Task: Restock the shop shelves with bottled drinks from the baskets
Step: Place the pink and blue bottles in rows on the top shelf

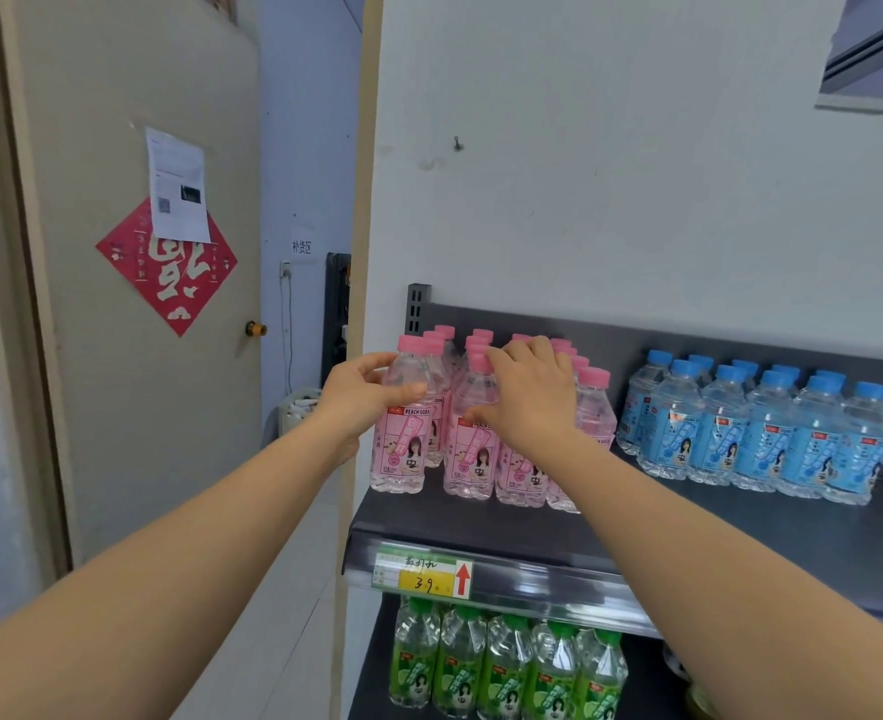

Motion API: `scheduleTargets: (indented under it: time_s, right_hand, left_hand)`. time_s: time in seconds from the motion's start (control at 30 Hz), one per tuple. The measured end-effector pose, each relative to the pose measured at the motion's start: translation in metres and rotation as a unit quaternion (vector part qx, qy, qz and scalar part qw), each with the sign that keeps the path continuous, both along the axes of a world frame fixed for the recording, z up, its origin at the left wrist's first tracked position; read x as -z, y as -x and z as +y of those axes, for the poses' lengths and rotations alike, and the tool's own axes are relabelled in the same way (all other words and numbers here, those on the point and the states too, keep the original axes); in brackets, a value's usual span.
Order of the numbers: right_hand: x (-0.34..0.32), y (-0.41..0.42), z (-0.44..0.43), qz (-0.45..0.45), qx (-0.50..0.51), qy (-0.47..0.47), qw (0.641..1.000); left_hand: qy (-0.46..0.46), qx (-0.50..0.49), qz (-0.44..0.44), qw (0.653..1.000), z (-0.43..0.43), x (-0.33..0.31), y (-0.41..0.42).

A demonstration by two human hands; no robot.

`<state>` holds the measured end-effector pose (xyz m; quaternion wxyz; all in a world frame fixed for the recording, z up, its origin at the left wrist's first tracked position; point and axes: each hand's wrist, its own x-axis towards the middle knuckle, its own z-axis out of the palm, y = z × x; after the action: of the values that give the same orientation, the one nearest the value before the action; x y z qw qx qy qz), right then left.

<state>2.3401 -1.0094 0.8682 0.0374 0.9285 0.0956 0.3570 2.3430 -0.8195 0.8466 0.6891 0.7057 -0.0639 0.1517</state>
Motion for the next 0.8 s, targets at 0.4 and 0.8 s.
scheduleTargets:
  time_s: [0.4,0.8]
  right_hand:
    - [0.005,-0.001,-0.009,-0.005,-0.032,-0.019,0.999]
    - [0.01,-0.005,-0.015,-0.019,-0.064,-0.03,0.997]
  left_hand:
    - [-0.067,0.03,-0.019,0.997,-0.014,0.012,-0.015]
    - [-0.113,0.021,-0.021,0.993,-0.014,0.017,-0.022]
